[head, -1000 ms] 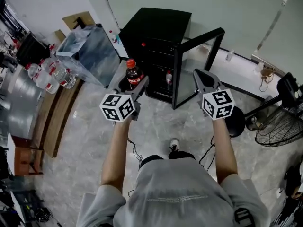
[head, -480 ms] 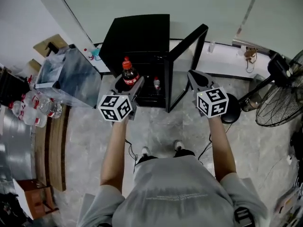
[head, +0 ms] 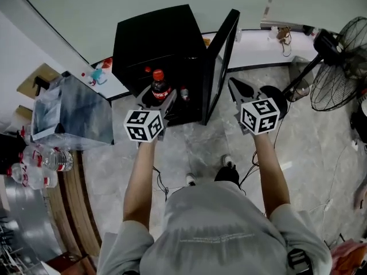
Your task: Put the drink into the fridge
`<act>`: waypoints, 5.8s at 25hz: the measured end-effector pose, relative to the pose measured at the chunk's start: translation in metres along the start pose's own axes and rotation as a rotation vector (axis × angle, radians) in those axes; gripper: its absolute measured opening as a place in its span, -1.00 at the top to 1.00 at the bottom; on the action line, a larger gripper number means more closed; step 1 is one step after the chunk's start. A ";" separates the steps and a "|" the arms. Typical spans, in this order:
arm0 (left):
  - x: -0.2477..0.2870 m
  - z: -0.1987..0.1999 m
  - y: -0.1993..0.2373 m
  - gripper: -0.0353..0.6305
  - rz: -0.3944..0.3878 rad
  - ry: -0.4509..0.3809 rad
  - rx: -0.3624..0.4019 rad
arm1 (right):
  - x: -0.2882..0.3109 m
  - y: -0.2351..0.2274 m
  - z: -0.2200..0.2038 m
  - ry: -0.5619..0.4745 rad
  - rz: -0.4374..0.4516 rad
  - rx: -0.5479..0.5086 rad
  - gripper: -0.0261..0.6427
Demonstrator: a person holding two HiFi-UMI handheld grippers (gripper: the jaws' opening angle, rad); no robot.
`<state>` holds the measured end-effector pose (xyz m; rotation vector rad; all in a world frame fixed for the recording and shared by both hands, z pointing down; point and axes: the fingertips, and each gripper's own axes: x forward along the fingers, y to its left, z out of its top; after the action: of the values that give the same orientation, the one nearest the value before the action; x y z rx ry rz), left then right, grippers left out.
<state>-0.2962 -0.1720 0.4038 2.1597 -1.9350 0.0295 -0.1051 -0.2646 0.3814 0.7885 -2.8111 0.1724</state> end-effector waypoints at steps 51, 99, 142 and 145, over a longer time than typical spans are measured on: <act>0.307 -0.217 0.117 -0.03 -0.125 0.078 0.018 | 0.107 -0.103 -0.202 0.057 -0.183 0.061 0.92; 0.198 -0.245 0.126 -0.09 0.052 0.201 0.001 | 0.043 -0.070 -0.161 0.105 -0.249 -0.028 0.92; -0.103 0.105 -0.044 0.85 -0.050 -0.178 0.357 | -0.075 0.093 0.090 -0.141 -0.109 -0.365 0.92; -0.103 0.108 -0.046 0.85 -0.036 -0.182 0.391 | -0.077 0.090 0.091 -0.137 -0.103 -0.372 0.92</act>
<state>-0.2788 -0.0880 0.2733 2.5204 -2.1367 0.2316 -0.1044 -0.1656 0.2703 0.8767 -2.7890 -0.4237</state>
